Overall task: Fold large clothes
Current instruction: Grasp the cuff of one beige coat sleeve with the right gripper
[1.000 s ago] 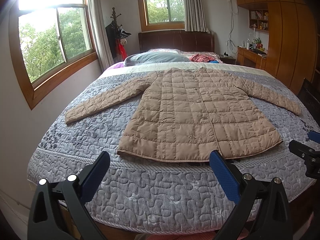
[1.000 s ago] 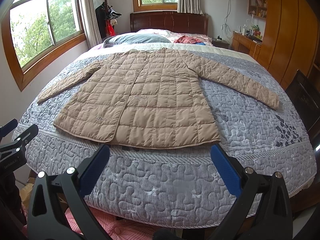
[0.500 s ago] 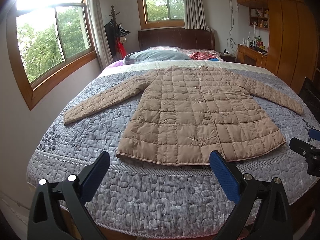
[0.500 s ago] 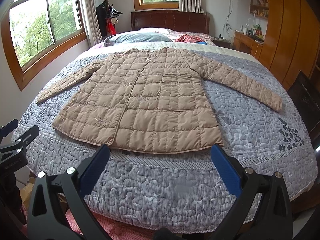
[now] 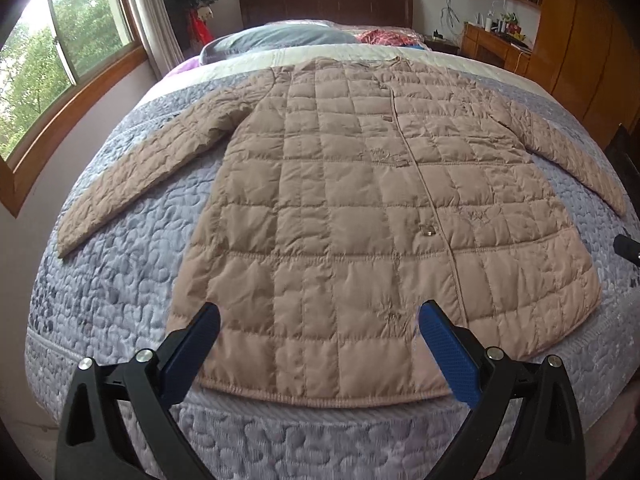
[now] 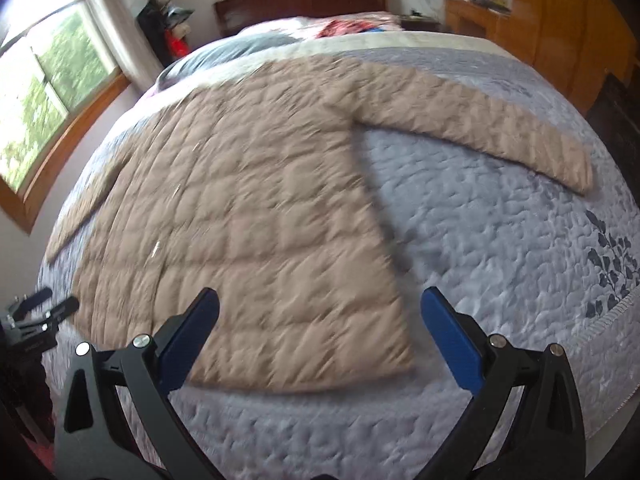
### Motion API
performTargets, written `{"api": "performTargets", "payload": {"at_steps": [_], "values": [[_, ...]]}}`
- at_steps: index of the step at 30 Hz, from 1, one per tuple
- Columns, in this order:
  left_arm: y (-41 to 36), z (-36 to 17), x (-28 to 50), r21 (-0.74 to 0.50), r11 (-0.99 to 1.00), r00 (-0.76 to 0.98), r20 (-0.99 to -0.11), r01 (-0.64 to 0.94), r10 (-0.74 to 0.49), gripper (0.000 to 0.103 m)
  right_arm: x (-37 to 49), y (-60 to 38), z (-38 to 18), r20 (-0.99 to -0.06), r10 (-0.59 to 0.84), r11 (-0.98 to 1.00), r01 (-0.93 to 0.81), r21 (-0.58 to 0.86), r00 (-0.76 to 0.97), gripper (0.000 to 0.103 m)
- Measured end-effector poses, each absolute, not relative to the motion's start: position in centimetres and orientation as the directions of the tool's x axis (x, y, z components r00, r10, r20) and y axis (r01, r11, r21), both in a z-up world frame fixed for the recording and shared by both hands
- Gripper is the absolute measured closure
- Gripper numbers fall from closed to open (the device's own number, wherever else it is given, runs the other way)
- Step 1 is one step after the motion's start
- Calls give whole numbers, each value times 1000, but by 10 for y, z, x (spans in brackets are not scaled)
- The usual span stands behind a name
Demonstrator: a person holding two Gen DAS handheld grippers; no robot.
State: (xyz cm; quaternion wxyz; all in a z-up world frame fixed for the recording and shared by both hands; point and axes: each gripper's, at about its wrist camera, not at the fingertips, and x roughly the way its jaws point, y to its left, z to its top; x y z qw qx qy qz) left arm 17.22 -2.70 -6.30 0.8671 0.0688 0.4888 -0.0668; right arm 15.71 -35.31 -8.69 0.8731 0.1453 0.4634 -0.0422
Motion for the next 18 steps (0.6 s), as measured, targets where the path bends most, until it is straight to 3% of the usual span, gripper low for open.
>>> {"api": "performTargets", "payload": {"at_steps": [8,18], "values": [[-88,-57,287,-62,971,480,-861,233,-170,4,203,-509,-85,-827,-119,871,458,179,549,3],[-154,-89,403,-115,967,420,-884,229,-205,7,217,-688,-142,-886,-83,662,689,293,457,3]]}}
